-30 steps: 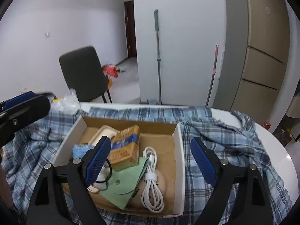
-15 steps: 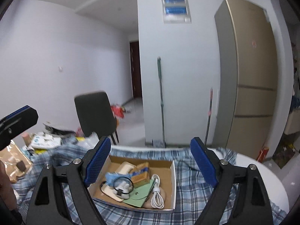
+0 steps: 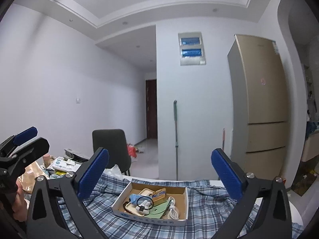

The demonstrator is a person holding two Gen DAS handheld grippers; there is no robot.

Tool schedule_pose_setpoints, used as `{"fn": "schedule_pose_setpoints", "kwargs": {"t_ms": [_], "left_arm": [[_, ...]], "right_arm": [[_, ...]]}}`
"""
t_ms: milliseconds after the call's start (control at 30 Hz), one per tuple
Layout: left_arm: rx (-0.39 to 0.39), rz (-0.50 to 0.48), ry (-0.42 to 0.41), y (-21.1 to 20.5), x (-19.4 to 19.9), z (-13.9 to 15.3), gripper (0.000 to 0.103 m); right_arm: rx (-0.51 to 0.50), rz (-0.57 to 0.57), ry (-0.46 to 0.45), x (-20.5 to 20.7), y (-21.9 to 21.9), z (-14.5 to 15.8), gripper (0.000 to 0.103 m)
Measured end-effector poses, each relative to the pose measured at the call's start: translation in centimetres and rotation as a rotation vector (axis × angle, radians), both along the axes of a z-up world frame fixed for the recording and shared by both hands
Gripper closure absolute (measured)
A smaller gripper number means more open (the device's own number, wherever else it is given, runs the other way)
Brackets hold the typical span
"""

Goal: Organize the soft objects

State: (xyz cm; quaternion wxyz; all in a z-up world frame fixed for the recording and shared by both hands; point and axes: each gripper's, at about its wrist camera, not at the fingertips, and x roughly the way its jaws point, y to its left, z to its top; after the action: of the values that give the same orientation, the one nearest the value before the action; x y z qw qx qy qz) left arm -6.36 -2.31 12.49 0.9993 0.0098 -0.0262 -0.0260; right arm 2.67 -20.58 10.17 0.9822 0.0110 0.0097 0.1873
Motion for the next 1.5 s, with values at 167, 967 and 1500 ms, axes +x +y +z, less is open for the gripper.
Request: {"fn": "schedule_pose_setpoints", "kwargs": {"t_ms": [167, 967, 1500], "left_arm": [[-0.020, 0.025, 0.010, 0.2, -0.7, -2.7, 0.000], [-0.001, 0.058, 0.109, 1.3, 3.8, -12.4, 0.000], [-0.002, 0.071, 0.104, 1.4, 3.8, -12.7, 0.000]], "right_arm": [[-0.006, 0.005, 0.011, -0.6, -1.0, -2.4, 0.000], [-0.009, -0.033, 0.129, 1.9, -2.7, -11.2, 0.000], [-0.011, -0.038, 0.106, 1.3, -2.7, -11.2, 0.000]]}}
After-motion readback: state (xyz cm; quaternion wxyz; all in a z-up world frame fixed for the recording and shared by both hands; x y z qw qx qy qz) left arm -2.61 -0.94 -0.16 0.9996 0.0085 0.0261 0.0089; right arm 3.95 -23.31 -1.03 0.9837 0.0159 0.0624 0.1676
